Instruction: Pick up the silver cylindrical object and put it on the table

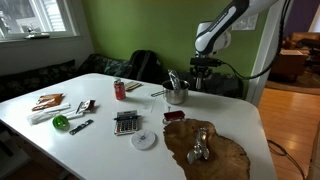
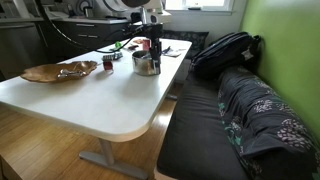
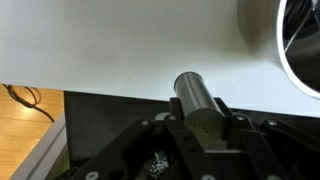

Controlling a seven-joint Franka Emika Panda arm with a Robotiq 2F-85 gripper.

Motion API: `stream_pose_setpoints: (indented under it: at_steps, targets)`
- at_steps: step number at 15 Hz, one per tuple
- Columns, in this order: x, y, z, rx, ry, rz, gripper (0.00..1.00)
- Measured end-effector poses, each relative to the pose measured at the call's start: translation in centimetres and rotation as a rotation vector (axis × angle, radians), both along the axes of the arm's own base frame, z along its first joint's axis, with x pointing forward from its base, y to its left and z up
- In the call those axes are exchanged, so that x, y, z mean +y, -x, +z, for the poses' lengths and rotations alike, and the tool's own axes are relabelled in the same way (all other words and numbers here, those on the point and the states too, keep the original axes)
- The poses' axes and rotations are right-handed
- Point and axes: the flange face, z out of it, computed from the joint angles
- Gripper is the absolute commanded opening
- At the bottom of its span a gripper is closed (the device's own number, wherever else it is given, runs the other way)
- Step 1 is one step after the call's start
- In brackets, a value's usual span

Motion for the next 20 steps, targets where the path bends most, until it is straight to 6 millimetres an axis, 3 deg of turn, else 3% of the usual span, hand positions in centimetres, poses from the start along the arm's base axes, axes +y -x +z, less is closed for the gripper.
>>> stream_pose_setpoints:
  at_steps: [5,12,19,20]
  targets:
    - [-1.5,-2.9,-3.0,0.059,-0.040,-0.077,0.11]
    - [-3.0,-5.3,-3.1,0.083,-0.068,-0.120,0.11]
    - [-2.6,-6.3,-4.0,0.074,-0.066,-0.138,0.11]
    - [-2.5,-6.4,-4.1,0.073,-0.067,-0.140,0.25]
